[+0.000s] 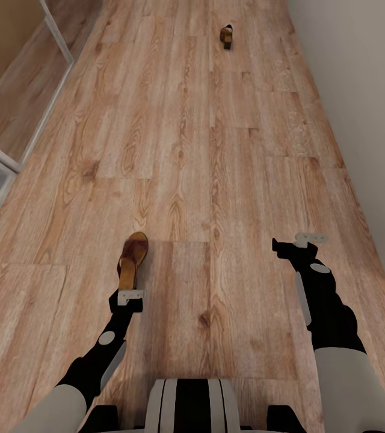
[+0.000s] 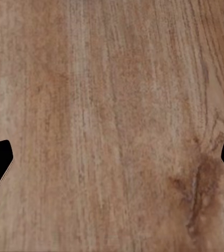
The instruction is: Pick up the two gym shoes and the two sandals from the corridor floor and place them onto the hallstand (shoe rack) in the corridor, making sure they are on the rack and not on the floor. Arrange them so the two gym shoes are next to each other and the two sandals are next to each other.
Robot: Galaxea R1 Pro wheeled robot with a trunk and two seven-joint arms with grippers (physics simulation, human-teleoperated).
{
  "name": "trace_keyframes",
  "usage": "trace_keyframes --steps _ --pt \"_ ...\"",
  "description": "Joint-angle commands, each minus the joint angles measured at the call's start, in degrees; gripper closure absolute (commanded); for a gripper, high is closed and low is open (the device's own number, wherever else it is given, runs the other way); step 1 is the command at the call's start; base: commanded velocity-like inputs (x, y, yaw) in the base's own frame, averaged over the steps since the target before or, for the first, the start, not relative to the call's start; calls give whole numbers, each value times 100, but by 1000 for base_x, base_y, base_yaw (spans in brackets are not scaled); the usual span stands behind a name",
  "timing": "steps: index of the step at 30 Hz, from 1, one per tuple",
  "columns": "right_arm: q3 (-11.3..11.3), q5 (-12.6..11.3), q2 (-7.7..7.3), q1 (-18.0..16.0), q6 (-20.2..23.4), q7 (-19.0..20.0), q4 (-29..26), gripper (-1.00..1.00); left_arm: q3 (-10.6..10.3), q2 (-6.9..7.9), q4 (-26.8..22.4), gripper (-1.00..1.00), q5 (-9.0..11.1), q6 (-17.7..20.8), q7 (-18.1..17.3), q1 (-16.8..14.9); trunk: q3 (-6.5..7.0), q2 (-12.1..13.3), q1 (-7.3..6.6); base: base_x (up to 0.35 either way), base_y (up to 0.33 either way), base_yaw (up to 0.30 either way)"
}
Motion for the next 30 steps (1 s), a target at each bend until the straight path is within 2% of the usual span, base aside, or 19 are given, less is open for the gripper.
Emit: trace_keyframes --steps 1,5,13,16,17,20,23,27,30 --pt "2 55 0 0 35 3 -9 -100 -38 4 -6 100 44 -15 39 -3 20 1 -3 0 0 0" --pt "-3 54 0 4 40 8 -147 -100 -42 -5 -205 100 50 129 48 -3 109 6 -13 0 0 0" --pt "-4 43 0 2 44 25 -272 -100 -28 -9 -724 100 59 828 49 -3 286 17 -34 0 0 0" --pt "-4 43 5 4 44 40 -276 -100 -35 -21 -1134 100 62 1299 49 -3 352 21 -42 0 0 0" --pt "3 39 7 5 41 51 -275 -100 -41 -25 -1450 100 62 1654 49 -3 374 22 -44 0 0 0" --pt "77 35 8 17 37 50 -270 -100 -44 -22 -1735 100 68 1997 49 -3 441 26 -52 0 0 0" --pt "184 34 9 37 35 46 -267 -100 -52 -26 -1865 100 69 2165 49 -3 512 30 -60 0 0 0" --pt "228 34 9 71 35 45 -260 -100 -50 -27 -1898 100 57 2208 49 -3 629 35 -70 0 0 0" --pt "377 40 9 74 35 33 -260 -100 -52 -27 -1902 100 55 2213 52 -3 723 39 -78 0 0 0"
